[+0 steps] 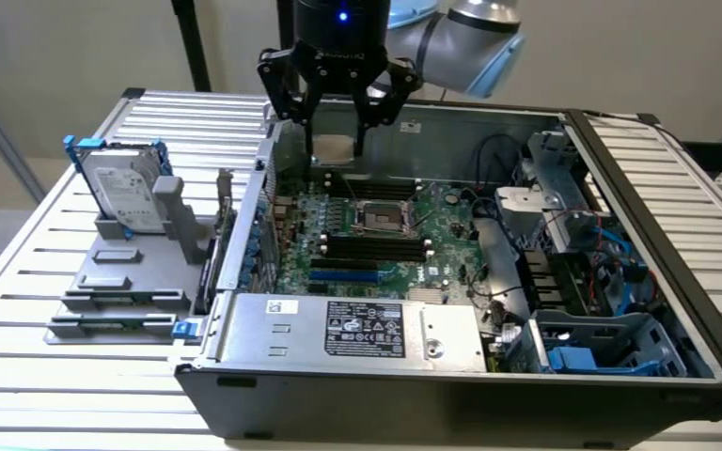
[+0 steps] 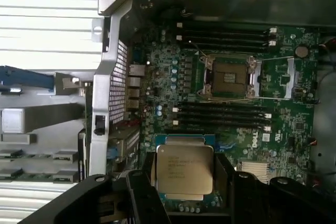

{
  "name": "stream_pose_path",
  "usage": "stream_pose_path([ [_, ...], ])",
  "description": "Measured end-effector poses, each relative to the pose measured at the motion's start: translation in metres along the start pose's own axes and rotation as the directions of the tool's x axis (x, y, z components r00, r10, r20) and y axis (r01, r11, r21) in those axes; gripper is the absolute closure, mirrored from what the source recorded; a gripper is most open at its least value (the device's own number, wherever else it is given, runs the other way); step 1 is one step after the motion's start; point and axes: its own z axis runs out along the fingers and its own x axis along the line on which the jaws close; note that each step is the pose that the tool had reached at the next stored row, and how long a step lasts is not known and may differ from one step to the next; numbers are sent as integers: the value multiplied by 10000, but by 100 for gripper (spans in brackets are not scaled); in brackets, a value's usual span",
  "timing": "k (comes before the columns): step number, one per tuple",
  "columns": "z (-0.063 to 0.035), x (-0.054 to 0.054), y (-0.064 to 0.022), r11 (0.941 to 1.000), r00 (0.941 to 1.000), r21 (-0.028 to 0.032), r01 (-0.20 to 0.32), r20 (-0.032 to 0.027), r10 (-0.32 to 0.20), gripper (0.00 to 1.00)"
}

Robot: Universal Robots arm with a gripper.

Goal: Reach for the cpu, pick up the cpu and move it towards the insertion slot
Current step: 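Pick up the cpu and move it towards the insertion slot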

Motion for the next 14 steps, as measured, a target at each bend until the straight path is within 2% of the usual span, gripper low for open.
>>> stream_pose_path([
  [6,35,-224,133,10000,10000,1,0,-1,0,46],
  [14,98,-452,382,10000,10000,17,-1,-1,1,46],
])
